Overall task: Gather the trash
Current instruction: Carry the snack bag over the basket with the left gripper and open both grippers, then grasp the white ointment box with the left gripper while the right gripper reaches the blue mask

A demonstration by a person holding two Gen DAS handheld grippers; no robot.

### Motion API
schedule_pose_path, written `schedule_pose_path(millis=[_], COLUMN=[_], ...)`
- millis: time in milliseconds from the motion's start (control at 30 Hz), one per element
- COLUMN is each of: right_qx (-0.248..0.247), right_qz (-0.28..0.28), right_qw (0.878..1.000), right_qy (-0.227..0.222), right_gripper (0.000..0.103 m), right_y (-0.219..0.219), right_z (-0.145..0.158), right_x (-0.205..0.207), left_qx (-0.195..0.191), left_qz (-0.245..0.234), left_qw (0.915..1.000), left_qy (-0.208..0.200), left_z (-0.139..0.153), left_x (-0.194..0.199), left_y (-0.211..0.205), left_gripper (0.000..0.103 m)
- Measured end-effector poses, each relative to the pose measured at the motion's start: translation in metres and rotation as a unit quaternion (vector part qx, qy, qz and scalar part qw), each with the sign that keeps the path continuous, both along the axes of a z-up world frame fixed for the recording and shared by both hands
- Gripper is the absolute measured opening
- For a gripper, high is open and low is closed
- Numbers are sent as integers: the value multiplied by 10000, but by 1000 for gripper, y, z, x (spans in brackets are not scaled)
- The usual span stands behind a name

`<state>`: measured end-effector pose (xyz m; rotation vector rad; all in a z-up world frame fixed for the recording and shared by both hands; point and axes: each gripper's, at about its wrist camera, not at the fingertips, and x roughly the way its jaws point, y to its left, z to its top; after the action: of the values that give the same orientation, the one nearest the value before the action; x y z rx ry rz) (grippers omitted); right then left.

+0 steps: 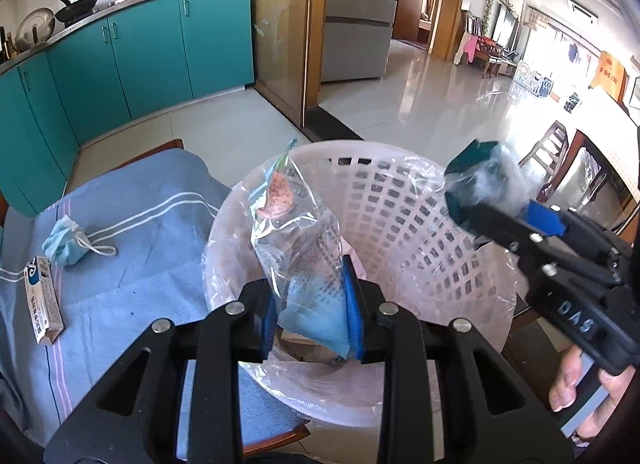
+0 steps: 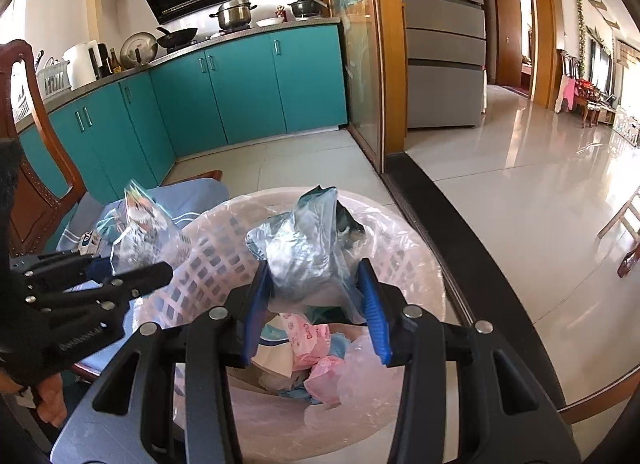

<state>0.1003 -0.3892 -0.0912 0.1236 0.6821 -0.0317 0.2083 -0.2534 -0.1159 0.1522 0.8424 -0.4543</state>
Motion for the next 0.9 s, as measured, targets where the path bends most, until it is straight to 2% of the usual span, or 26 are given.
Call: schedule_pose_path(millis=[167, 200, 333, 433, 533, 733, 833, 900], right_qx=[-30, -56, -82, -78, -43, -72, -137, -70], right_qz=[-56, -73, -95, -77, -17, 72, 43, 5], right_qw=[10000, 9999, 9998, 9998, 9997, 9990, 9980, 9973], right_qy=[50, 79, 121, 175, 230, 443, 622, 736], right_gripper=[44, 44, 44, 44, 44, 45, 48, 54], right_y=[0, 1, 3, 5, 10, 22, 24, 24], right_z=[-1, -2, -3, -5, -8, -14, -21, -25], right_x=[3, 4, 5, 7, 10, 17, 22, 25], left_qx=[48, 52, -23, -57, -210, -433, -483, -520], left_qz=[53, 34, -46, 25, 286, 957, 1255, 1546], left_qw=[10000, 10000, 10000, 9999, 9992, 9943, 9906, 9864], left_qy=[57, 75, -3, -141, -193, -204, -262, -212], left_z=[-9, -10, -8, -1, 6, 16, 17, 15], left_x=[5, 6, 2, -2, -2, 1, 3, 5], left_y=[1, 2, 2, 10, 29, 77, 103, 125], left_gripper=[30, 32, 50, 53, 57, 57, 60, 60])
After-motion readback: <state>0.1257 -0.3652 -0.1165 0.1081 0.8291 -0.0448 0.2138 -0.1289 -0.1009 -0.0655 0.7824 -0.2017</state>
